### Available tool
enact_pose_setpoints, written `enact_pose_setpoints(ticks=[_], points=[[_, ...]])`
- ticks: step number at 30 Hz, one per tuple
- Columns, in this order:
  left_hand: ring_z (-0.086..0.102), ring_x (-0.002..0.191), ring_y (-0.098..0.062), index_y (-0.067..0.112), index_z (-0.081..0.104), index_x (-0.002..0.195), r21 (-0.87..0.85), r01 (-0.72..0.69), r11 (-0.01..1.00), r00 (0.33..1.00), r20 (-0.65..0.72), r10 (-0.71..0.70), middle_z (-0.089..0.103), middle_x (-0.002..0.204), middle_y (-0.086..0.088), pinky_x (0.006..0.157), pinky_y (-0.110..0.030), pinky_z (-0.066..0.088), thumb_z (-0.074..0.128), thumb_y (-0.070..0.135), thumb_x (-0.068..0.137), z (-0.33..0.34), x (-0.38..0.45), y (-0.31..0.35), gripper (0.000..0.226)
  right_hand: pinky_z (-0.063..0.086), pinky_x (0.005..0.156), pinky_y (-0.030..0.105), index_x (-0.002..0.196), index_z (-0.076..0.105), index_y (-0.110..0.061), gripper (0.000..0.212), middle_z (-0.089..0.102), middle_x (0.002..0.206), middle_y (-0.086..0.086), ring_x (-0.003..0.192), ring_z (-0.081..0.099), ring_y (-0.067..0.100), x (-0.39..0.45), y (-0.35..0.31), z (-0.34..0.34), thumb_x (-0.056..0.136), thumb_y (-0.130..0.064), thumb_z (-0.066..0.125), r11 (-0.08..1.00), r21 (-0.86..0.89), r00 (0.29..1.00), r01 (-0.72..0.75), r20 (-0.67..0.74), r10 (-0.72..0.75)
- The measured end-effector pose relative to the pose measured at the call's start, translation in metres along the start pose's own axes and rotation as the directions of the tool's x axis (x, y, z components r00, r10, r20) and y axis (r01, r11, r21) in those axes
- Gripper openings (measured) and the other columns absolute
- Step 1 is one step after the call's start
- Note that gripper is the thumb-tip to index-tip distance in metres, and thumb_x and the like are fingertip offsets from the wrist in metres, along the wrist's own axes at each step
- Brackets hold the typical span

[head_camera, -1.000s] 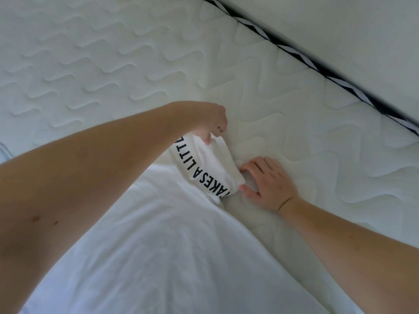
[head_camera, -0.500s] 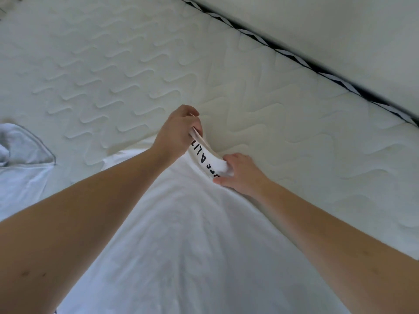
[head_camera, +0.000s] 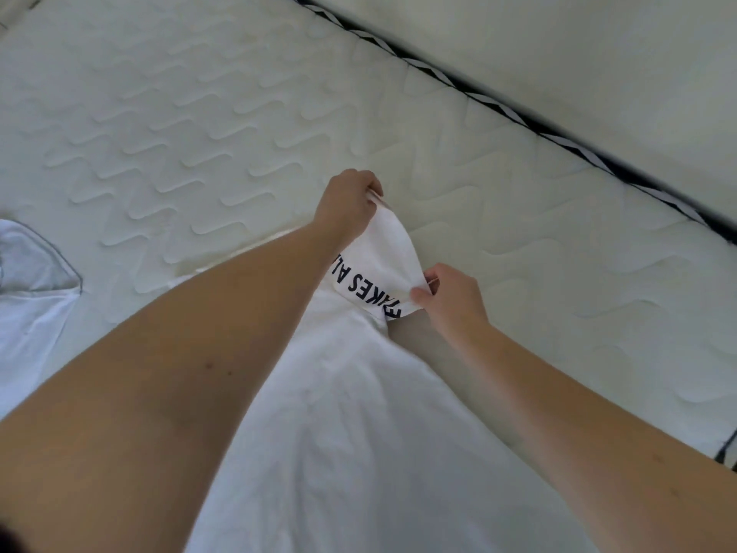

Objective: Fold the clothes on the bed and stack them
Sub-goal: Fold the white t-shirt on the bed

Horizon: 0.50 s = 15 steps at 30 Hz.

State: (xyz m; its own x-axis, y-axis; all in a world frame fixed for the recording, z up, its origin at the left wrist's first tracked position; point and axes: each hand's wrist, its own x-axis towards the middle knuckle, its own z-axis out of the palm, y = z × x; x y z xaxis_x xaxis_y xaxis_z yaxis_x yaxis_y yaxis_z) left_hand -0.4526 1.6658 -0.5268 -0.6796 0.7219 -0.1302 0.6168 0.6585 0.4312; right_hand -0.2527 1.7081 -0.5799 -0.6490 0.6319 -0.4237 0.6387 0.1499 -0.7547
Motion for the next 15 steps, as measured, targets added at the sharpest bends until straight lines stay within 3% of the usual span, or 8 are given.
enact_pose_setpoints(ticks=[4, 7, 9, 11, 13, 15], points=[[0.040, 0.134, -0.023, 0.013, 0.042, 0.144, -0.096, -0.028, 0.995, 0.992, 0.120, 0.039, 0.042, 0.146, -0.010, 0.106, -0.021, 0.024, 0.054, 0.012, 0.096, 0.030, 0.000, 0.016, 0.050, 0.048, 0.073, 0.026, 0.097, 0.062, -0.014, 0.011, 0.061, 0.079, -0.008, 0.076, 0.060, 0.015, 0.006, 0.022, 0.007, 0.086, -0.012, 0.067, 0.974, 0.196, 0.989, -0.110, -0.080, 0.128], [0.038, 0.136, -0.024, 0.009, 0.039, 0.146, -0.148, -0.028, 0.989, 0.997, 0.068, 0.038, 0.038, 0.149, -0.010, 0.107, -0.020, 0.023, 0.048, 0.006, 0.097, 0.038, -0.022, 0.004, 0.050, 0.048, 0.073, 0.032, 0.104, 0.060, -0.014, 0.015, 0.061, 0.081, -0.004, 0.078, 0.058, 0.019, 0.004, 0.021, 0.007, 0.089, -0.013, 0.059, 0.975, 0.193, 0.970, -0.112, -0.191, 0.149], [0.042, 0.135, -0.026, 0.007, 0.042, 0.144, -0.126, -0.011, 0.992, 0.999, -0.041, 0.006, 0.042, 0.147, -0.011, 0.112, -0.031, 0.029, 0.044, 0.002, 0.096, 0.040, -0.045, -0.014, 0.048, 0.045, 0.082, 0.034, 0.111, 0.059, -0.011, 0.021, 0.061, 0.094, 0.003, 0.086, 0.055, 0.019, -0.002, 0.015, 0.008, 0.091, -0.013, 0.058, 0.998, 0.066, 0.948, -0.007, -0.317, 0.028], [0.039, 0.138, -0.027, 0.006, 0.044, 0.143, -0.059, 0.043, 0.997, 0.988, -0.145, -0.051, 0.044, 0.148, -0.011, 0.114, -0.040, 0.030, 0.042, 0.002, 0.096, 0.042, -0.071, -0.039, 0.047, 0.044, 0.092, 0.039, 0.120, 0.059, -0.006, 0.030, 0.061, 0.112, 0.011, 0.103, 0.056, 0.027, -0.014, 0.008, 0.019, 0.092, -0.012, 0.056, 0.974, -0.130, 0.913, 0.187, -0.343, -0.221], [0.032, 0.143, -0.025, 0.010, 0.039, 0.147, 0.040, 0.110, 0.993, 0.979, -0.177, -0.102, 0.039, 0.152, -0.009, 0.116, -0.042, 0.025, 0.041, 0.009, 0.099, 0.048, -0.098, -0.063, 0.047, 0.040, 0.105, 0.041, 0.133, 0.054, -0.007, 0.041, 0.058, 0.131, 0.011, 0.123, 0.052, 0.029, -0.028, -0.001, 0.043, 0.092, -0.014, 0.054, 0.863, -0.344, 0.872, 0.370, -0.193, -0.450], [0.019, 0.148, -0.022, 0.019, 0.028, 0.153, 0.165, 0.178, 0.970, 0.981, -0.110, -0.161, 0.026, 0.160, -0.004, 0.119, -0.043, 0.017, 0.035, 0.022, 0.103, 0.056, -0.120, -0.083, 0.051, 0.030, 0.115, 0.041, 0.144, 0.043, -0.010, 0.050, 0.045, 0.148, 0.006, 0.139, 0.039, 0.024, -0.040, -0.008, 0.072, 0.096, -0.019, 0.047, 0.707, -0.488, 0.824, 0.512, 0.046, -0.565]])
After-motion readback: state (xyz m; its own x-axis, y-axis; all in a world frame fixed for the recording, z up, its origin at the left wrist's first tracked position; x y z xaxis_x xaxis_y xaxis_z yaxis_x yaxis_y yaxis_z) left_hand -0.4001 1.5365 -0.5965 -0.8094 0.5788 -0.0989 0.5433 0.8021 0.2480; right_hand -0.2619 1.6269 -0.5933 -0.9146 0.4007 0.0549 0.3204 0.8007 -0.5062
